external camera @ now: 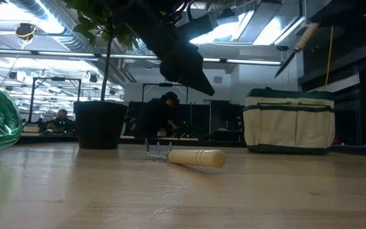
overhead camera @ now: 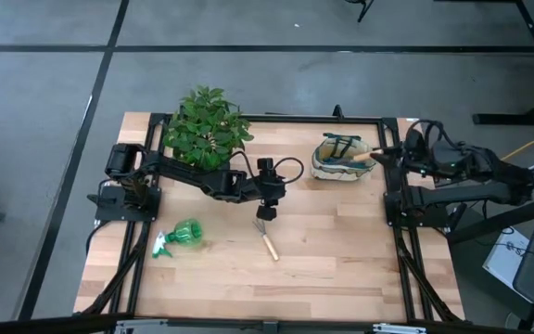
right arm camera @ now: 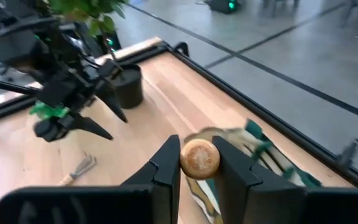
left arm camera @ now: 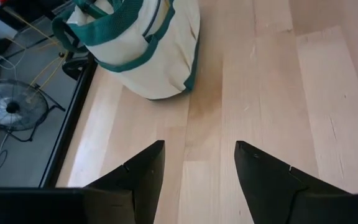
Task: Pick & Place Garden tools in Gardening bag
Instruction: Put the brown trowel into the white gardening bag
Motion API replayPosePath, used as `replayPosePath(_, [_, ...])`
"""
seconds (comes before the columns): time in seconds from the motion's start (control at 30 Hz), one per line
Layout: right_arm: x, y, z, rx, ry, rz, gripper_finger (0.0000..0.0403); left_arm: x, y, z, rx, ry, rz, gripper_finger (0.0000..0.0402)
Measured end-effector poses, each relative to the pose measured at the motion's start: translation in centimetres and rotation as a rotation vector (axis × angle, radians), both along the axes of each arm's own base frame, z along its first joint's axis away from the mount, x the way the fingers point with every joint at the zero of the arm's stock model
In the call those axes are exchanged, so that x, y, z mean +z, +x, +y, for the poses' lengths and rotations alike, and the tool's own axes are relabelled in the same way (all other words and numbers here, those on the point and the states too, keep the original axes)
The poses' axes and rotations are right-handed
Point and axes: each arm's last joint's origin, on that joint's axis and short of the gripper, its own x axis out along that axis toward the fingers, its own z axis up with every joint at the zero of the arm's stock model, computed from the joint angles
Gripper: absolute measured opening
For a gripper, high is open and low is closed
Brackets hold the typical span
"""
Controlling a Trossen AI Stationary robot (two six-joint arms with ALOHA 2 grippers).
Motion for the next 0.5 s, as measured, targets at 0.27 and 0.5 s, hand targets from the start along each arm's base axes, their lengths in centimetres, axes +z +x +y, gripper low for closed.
replayPosePath(0.27, [0.5,-0.7,-0.2,-0.063,-0.020,0.020,0.0068,0.0,0.0,0.0,0.002,-0.002,0.001,0.0189])
replayPosePath(0.5, [2.1,-1.8,-0.3,-0.081,-0.034,-0.017,0.0068,0.0,0.0,0.0,0.002,-0.002,0.002,0.0189])
